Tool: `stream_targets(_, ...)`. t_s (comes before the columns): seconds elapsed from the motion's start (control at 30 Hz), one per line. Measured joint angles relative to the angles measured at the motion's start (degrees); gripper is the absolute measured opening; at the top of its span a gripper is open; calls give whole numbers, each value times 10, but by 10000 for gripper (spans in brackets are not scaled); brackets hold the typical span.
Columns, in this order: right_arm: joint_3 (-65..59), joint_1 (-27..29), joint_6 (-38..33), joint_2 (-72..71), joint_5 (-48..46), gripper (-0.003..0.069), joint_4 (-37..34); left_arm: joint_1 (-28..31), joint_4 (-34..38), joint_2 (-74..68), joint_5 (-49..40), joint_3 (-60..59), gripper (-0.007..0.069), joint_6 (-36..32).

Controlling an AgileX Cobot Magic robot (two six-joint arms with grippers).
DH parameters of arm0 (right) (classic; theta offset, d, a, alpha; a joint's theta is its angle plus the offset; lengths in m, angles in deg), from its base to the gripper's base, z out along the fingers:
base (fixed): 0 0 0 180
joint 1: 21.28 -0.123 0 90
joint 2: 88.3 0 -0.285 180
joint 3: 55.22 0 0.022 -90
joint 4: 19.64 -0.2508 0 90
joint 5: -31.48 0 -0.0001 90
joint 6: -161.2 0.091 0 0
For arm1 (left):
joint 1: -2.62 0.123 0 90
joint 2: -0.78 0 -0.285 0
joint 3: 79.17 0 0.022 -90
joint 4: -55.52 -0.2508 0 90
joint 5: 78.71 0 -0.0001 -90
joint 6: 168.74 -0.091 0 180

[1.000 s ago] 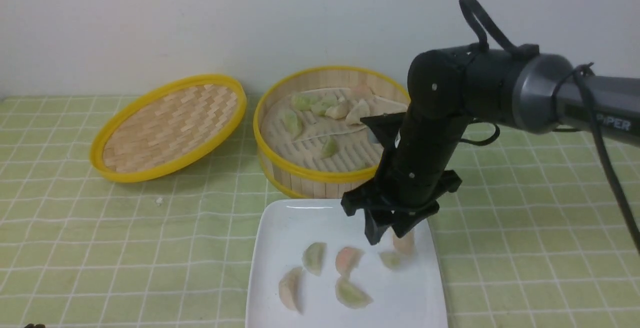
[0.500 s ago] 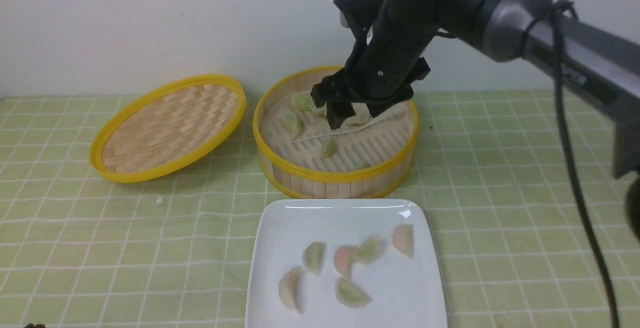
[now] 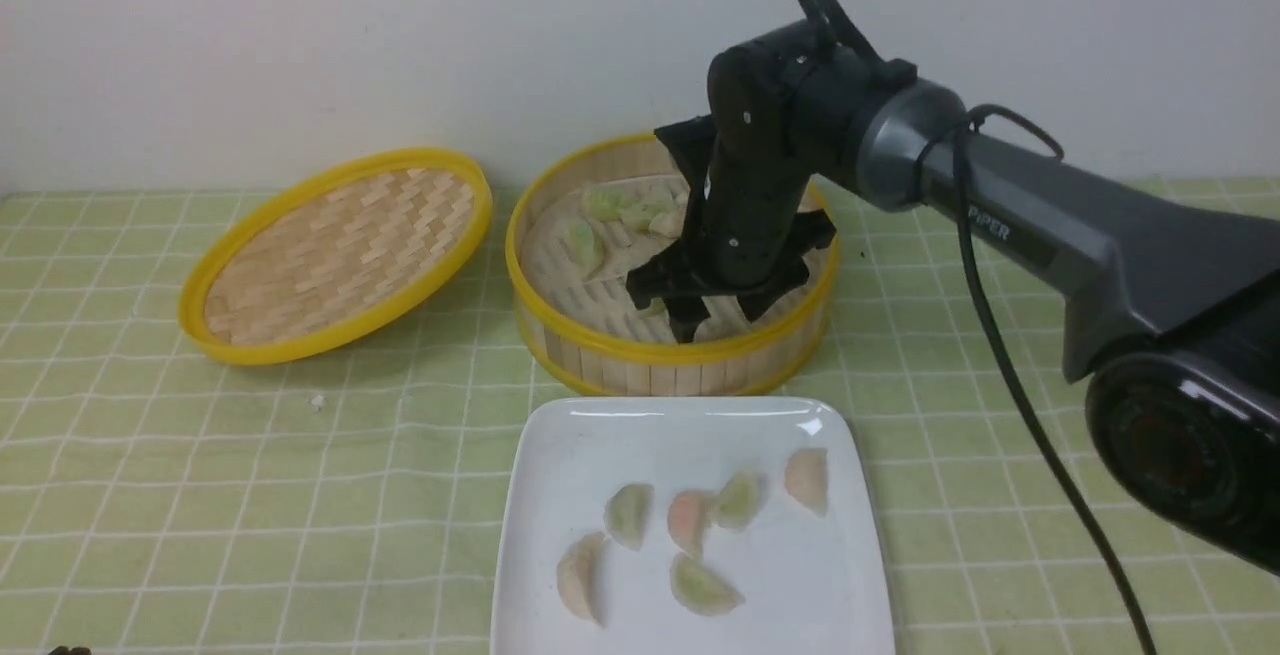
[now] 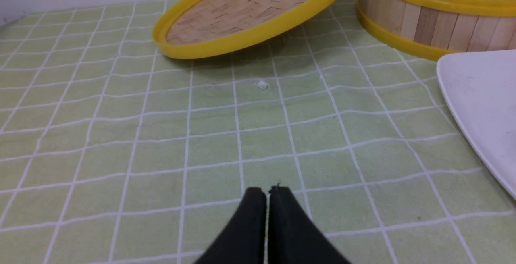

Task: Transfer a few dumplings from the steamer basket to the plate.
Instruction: Use the right arm to grab a dumpling from inside the steamer, then use the right arm to put the dumpling into the plate

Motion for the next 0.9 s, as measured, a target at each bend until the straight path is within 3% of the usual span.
stream_targets(0.17,-1,2,3,8,11,440,-18,0,0,0,0,0,-6,0)
stream_targets(0.23,-1,2,3,11,12,370,-19,0,0,0,0,0,-6,0)
stream_targets(0.3,-1,2,4,12,14,226,-16,0,0,0,0,0,-6,0)
stream_targets(0.37,8,3,5,12,18,164,-12,0,0,0,0,0,-6,0)
stream_targets(0.7,-32,5,-3,-136,4,164,-31,0,0,0,0,0,-6,0)
stream_targets(0.9,-238,-14,-9,-285,1,164,-62,0,0,0,0,0,-6,0)
